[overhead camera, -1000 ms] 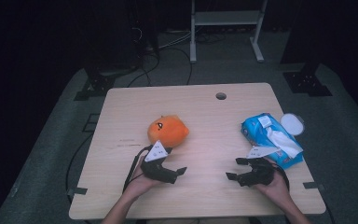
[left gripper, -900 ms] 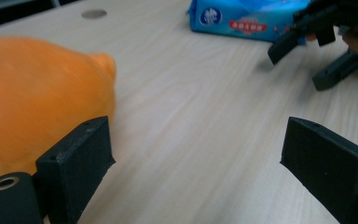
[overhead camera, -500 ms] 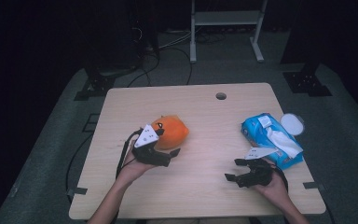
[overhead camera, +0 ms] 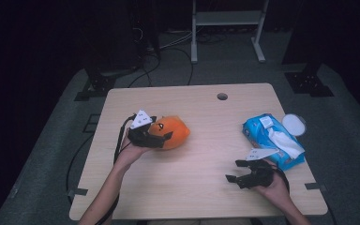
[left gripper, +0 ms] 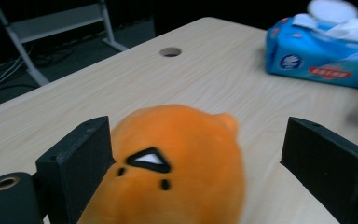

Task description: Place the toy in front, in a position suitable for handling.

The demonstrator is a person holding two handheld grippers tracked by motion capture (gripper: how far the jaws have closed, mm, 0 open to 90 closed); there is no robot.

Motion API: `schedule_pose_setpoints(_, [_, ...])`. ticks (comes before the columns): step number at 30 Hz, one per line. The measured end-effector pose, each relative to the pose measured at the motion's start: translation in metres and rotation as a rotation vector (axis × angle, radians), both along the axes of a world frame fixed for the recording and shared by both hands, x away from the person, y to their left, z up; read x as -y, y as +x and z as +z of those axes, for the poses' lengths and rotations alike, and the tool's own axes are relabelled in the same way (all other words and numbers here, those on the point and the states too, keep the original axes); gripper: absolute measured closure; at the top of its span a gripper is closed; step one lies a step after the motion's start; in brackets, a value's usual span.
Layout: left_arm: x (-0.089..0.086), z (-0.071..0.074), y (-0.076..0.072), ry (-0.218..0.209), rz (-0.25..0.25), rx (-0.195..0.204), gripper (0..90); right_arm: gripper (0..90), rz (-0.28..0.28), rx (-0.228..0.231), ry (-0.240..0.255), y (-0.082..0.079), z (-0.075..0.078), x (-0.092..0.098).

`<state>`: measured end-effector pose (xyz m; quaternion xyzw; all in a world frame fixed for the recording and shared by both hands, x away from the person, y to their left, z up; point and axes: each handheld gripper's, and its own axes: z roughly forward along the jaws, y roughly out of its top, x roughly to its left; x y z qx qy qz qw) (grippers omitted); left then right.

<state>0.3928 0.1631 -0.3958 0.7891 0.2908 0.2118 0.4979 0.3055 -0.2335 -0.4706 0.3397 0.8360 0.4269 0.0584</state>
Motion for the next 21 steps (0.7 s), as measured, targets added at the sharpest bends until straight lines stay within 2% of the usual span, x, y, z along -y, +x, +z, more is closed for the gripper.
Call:
schedule_pose_setpoints(6, [-0.006, -0.01, 0.02, 0.008, 0.019, -0.048, 8.9, 20.3, 0.006, -0.001, -0.002, -0.001, 0.0, -0.001])
schedule_pose_setpoints(15, [-0.001, -0.024, 0.031, 0.015, 0.028, -0.095, 10.5, 20.3, 0.012, -0.006, -0.006, 0.0, -0.002, -0.002])
schedule_pose_setpoints(21, [0.001, -0.032, 0.037, -0.009, 0.034, -0.138, 10.8, 20.5, 0.014, -0.006, -0.008, 0.0, -0.002, -0.002])
